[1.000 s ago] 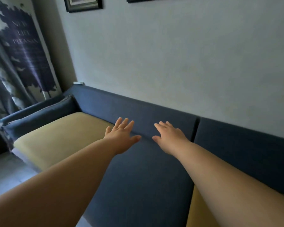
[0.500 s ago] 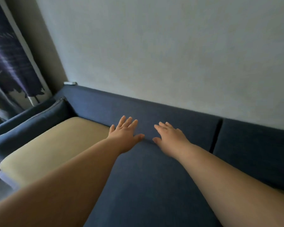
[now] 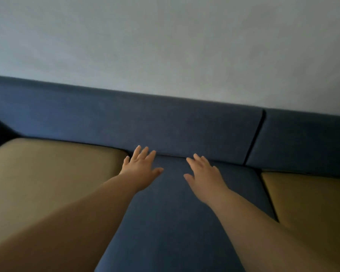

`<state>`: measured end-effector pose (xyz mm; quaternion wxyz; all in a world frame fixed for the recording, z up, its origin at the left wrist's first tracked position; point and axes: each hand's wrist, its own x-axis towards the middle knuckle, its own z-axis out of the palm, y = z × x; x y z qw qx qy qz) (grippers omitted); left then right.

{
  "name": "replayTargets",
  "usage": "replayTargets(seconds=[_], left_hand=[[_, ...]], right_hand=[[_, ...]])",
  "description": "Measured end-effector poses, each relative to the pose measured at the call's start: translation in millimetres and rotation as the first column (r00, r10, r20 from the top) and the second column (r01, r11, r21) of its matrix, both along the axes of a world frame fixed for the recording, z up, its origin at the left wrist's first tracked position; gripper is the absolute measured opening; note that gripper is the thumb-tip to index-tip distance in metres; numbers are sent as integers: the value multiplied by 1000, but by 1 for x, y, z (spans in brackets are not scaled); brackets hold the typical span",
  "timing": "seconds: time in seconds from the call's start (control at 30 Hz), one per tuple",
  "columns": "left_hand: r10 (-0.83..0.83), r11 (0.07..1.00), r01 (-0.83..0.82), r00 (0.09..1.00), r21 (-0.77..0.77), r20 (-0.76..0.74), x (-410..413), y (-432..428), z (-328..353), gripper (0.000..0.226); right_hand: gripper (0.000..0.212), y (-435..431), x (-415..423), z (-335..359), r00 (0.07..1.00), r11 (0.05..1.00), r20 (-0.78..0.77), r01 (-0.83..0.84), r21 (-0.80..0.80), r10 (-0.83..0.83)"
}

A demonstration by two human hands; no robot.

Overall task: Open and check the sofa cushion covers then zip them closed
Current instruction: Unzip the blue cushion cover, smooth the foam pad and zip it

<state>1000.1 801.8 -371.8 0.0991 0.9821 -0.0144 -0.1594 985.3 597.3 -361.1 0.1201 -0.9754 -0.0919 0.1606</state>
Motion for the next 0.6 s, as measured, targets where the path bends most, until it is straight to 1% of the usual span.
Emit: replayTargets(seconds=[0.13, 0.23, 0.43, 0.5, 0.53, 0.57, 0.6], left_hand=[[0, 1000, 0, 999, -6, -51, 25, 12, -65, 73], [5, 1000, -2, 994, 28, -112, 49, 22, -120, 73], [35, 999, -32, 985, 19, -169, 108, 23, -231, 73], [48, 998, -45, 994, 38, -101, 121, 20, -254, 75], [75, 997, -74, 997, 33, -23, 128, 17, -267, 76], [114, 993, -115, 990, 17, 82, 136, 14, -277, 77], [157, 987, -159, 969, -7, 192, 143, 12, -287, 77]], right_hand=[[58, 19, 33, -65, 999, 999, -34, -11, 35, 13], [58, 36, 65, -123, 995, 998, -90, -36, 42, 39], [59, 59, 128, -241, 992, 995, -97, -79, 63, 85], [60, 62, 143, -260, 996, 994, -33, -76, 82, 79], [62, 63, 151, -270, 997, 992, 53, -63, 106, 58], [63, 64, 160, -279, 985, 990, 174, -47, 136, 23], [66, 65, 171, -287, 953, 986, 301, -34, 166, -18]])
